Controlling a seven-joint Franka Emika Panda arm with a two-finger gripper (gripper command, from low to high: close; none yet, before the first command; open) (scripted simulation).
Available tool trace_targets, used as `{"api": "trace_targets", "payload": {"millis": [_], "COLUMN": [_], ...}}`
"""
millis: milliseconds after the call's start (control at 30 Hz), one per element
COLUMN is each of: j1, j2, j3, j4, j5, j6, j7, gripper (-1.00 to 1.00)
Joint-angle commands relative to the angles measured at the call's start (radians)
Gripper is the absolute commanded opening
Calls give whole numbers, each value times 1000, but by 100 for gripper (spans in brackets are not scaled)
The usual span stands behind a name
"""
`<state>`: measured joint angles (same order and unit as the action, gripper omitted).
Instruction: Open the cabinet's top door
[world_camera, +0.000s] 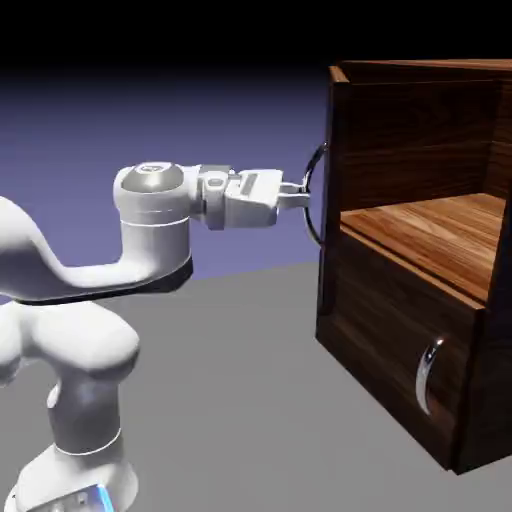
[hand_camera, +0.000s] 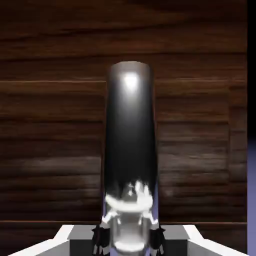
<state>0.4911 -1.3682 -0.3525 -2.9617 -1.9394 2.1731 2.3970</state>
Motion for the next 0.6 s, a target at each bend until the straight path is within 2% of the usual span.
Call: {"api": "trace_targets", "payload": {"millis": [0, 300, 567], "j1": [-1, 30, 58], "j2": [-10, -39, 47], "j3": [36, 363, 652], "j4": [-11, -47, 9], "j5": [38, 367, 648], "j6": [-25, -238, -440], "j7": [-3, -8, 29], "gripper": [-100, -100, -100]}}
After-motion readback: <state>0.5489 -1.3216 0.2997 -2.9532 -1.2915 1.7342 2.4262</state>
